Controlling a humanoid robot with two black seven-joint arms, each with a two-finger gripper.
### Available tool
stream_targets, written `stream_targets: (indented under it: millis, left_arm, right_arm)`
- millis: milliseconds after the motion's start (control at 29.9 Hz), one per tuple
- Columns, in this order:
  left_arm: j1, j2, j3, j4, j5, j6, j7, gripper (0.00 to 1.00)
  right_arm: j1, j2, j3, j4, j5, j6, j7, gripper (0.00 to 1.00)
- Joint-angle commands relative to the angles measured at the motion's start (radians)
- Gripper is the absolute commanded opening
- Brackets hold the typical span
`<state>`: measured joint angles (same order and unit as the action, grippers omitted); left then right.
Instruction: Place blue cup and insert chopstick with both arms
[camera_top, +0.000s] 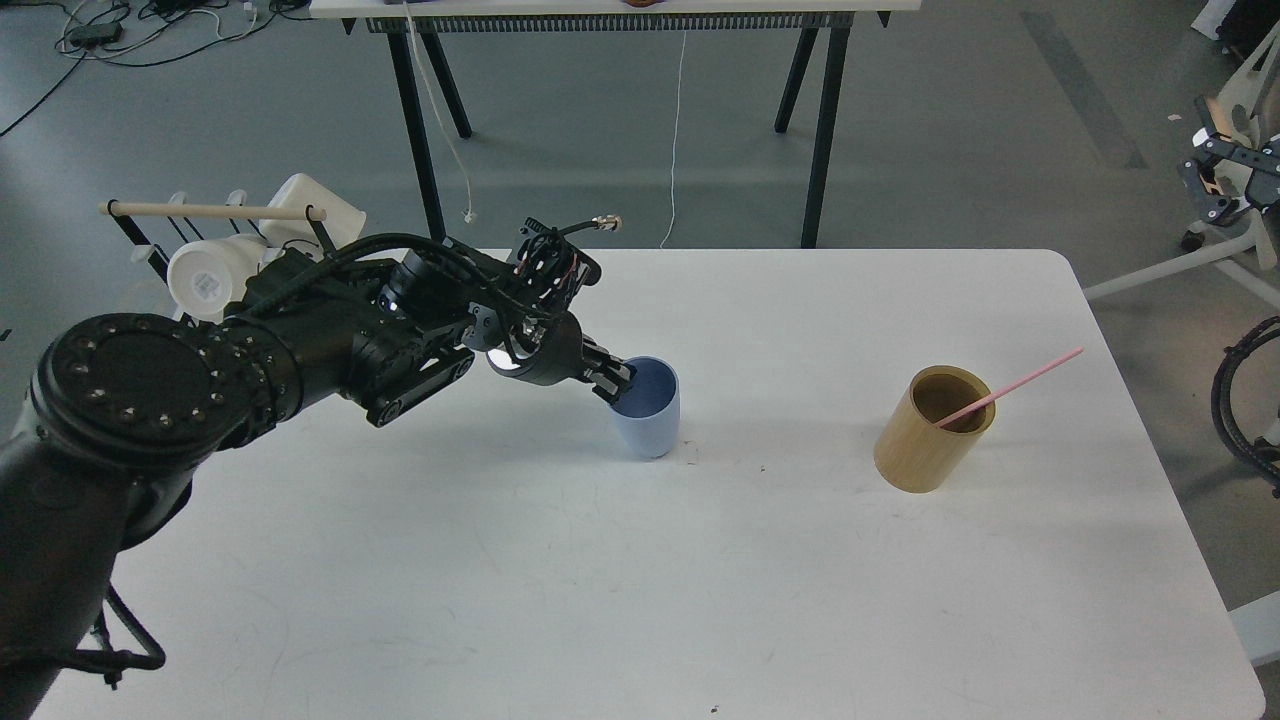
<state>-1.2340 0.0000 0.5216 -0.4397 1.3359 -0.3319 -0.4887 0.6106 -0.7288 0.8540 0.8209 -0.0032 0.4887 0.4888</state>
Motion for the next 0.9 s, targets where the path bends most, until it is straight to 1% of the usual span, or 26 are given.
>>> stream_targets:
  millis: [0, 100, 201, 301, 435, 535, 635, 669, 769, 869]
  left_arm:
    - [0.005, 0.000, -0.002, -0.001, -0.004, -0.001, 0.000, 0.11]
    - [0.005, 0.000, -0.006, -0.002, -0.015, -0.006, 0.000, 0.14]
    - [0.005, 0.000, -0.041, -0.005, -0.014, -0.012, 0.000, 0.18]
    - [0.005, 0.000, -0.049, -0.017, -0.014, -0.013, 0.000, 0.24]
    - [0.004, 0.000, -0.078, -0.042, -0.015, -0.022, 0.000, 0.36]
    - [0.004, 0.029, -0.138, -0.062, -0.014, -0.068, 0.000, 0.51]
    - [0.004, 0.080, -0.224, -0.096, -0.014, -0.105, 0.000, 0.72]
    - [0.004, 0.097, -0.248, -0.106, -0.014, -0.117, 0.000, 0.75]
    - [0.007, 0.136, -0.333, -0.120, -0.014, -0.148, 0.000, 0.85]
    - [0.018, 0.178, -0.412, -0.116, -0.023, -0.157, 0.000, 0.88]
  right_arm:
    - [0.001, -0.001, -0.001, 0.000, -0.001, 0.000, 0.000, 0.94]
    - [0.001, -0.003, 0.000, 0.000, -0.001, 0.000, 0.000, 0.94]
    - [0.001, -0.003, -0.001, 0.001, -0.001, 0.000, 0.000, 0.94]
    - [0.001, -0.004, -0.003, 0.001, -0.001, 0.000, 0.000, 0.94]
    - [0.001, -0.004, -0.003, 0.001, -0.003, 0.000, 0.000, 0.94]
    - [0.003, -0.006, -0.004, 0.001, -0.012, 0.000, 0.000, 0.94]
    - [0.008, -0.018, -0.015, 0.004, -0.023, 0.000, 0.000, 0.94]
    - [0.011, -0.027, -0.021, 0.006, -0.032, 0.000, 0.000, 0.94]
    - [0.015, -0.066, -0.047, 0.015, -0.122, 0.000, 0.000, 0.96]
    - [0.017, -0.092, -0.047, 0.055, -0.305, 0.000, 0.000, 0.96]
